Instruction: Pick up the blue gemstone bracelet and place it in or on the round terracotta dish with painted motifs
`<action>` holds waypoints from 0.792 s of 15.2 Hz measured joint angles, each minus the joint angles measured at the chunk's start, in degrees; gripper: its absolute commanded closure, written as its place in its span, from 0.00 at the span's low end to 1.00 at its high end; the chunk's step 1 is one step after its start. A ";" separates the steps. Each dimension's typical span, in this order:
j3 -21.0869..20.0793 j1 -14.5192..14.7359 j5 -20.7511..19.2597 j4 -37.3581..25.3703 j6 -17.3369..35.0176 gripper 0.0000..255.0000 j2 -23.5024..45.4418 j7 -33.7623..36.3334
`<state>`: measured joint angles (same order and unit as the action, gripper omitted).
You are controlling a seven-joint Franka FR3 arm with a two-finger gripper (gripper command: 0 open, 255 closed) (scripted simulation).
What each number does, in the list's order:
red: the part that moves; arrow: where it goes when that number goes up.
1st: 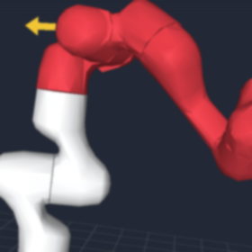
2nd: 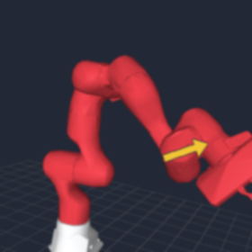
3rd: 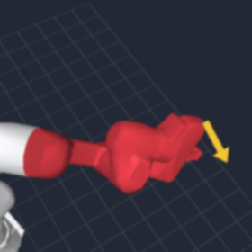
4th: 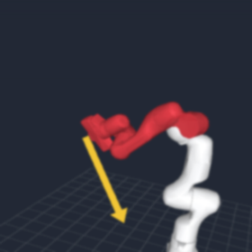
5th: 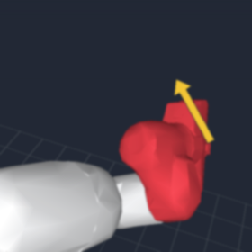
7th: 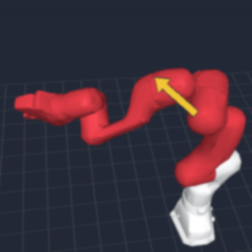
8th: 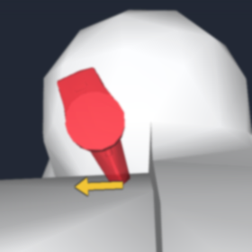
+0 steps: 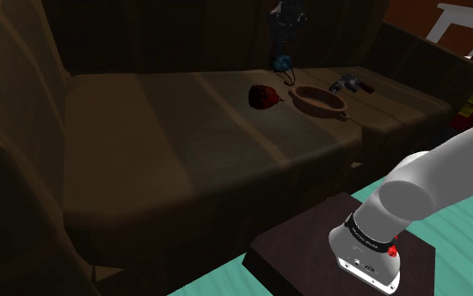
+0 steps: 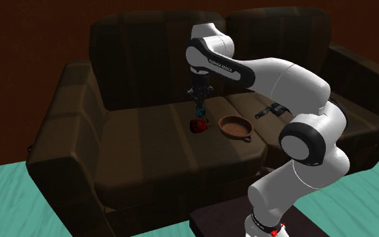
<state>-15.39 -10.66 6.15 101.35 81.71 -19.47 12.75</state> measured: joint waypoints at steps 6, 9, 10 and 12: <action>6.49 -1.96 -1.24 6.15 -1.24 1.00 -6.86 -8.60; 9.63 -2.93 -2.49 7.61 -2.31 1.00 -9.16 -12.62; 10.70 -3.27 -2.99 8.16 -2.49 1.00 -9.85 -14.00; 12.02 -3.68 -3.62 9.39 -2.28 1.00 -10.80 -15.72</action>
<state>-3.37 -14.33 2.53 110.74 79.42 -30.27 -2.98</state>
